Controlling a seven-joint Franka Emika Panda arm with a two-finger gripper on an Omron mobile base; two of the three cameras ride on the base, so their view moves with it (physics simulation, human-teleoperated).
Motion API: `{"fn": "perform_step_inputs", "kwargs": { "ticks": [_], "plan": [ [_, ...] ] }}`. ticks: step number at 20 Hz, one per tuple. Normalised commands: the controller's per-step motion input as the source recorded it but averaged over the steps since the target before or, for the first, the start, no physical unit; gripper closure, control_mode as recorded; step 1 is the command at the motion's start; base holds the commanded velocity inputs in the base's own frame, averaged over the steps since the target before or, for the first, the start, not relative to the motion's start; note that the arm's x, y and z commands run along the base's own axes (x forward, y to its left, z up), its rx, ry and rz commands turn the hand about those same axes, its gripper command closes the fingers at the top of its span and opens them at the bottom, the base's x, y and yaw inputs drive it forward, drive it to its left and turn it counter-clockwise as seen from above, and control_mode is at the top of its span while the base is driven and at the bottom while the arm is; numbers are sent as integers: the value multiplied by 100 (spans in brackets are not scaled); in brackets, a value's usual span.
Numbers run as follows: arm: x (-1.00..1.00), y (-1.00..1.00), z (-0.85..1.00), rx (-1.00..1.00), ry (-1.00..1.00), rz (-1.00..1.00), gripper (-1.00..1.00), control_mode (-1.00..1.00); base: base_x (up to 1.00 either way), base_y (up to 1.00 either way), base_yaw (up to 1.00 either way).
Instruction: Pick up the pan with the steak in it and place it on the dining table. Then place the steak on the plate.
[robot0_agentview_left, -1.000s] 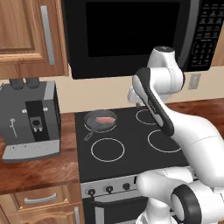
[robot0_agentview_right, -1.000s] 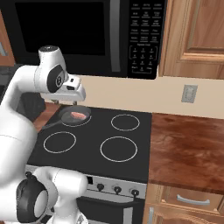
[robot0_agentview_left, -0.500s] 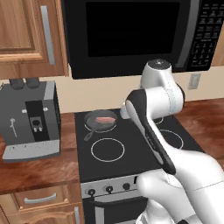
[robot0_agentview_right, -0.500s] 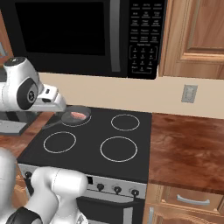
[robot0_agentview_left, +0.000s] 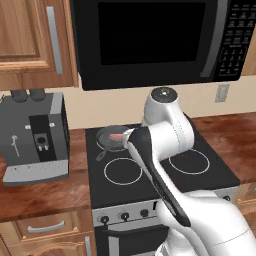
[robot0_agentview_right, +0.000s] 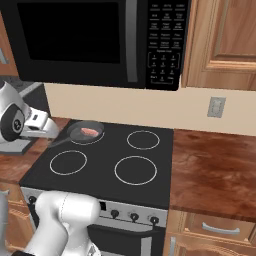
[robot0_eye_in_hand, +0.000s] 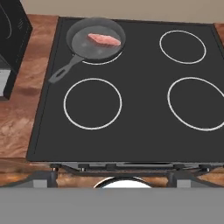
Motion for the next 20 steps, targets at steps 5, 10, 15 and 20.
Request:
{"fn": "perform_step_inputs", "kwargs": {
  "ticks": [5,10,15,20],
  "plan": [
    [28,48,-19,6,2,-15,-100,-100,0,0,0],
    [38,38,-24,12,8,-16,-100,-100,0,0,0],
    [37,18,-27,15,9,-12,-100,-100,0,0,0],
    [39,8,-25,13,8,-8,-100,-100,0,0,0]
  ]
}}
